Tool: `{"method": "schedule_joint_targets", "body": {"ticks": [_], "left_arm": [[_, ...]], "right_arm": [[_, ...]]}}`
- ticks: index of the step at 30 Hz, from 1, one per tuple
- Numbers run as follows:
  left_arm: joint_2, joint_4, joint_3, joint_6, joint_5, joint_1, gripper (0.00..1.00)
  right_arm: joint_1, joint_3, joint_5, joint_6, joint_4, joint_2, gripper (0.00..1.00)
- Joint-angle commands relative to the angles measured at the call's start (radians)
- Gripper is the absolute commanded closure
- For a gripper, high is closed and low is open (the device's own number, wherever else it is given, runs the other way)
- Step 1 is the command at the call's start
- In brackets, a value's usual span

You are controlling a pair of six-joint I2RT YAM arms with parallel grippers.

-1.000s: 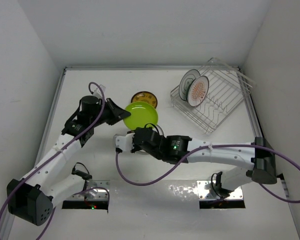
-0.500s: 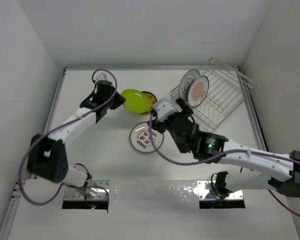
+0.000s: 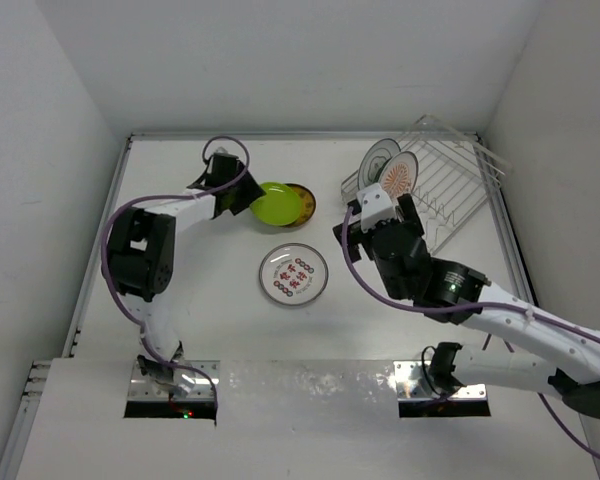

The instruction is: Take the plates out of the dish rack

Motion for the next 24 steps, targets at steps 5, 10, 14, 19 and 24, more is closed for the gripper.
{"method": "schedule_joint_targets", "body": {"ticks": [5,10,14,19,24], "left_arm": [[-0.007,0.037,0.037,-0.013,0.004,-0.087,0.14],[-0.073,-0.016,-0.022,-0.011,-0.071,-0.093,0.0],[-0.227,-0.146,-0.033,0.045,-0.122,-0.091,0.0],[-0.587,-0.235,-0.206,0.14,-0.137,-0.094,0.0],[-0.867,-0.439,-0.217,0.356,-0.114,-0.094,0.0]], "right_arm": [[-0.236,0.087,-0.2,0.203,-0.129,0.145,0.01],[-0.429,0.19,-0.477,0.339,-0.16,0.311,0.01],[-0.558,0.278,-0.556,0.473,-0.133,0.421,0.01],[-0.708,0.36,-0.485,0.597,-0.072,0.556,0.01],[-0.804,0.418,-0.51,0.681,0.05,0.686,0.29]]}}
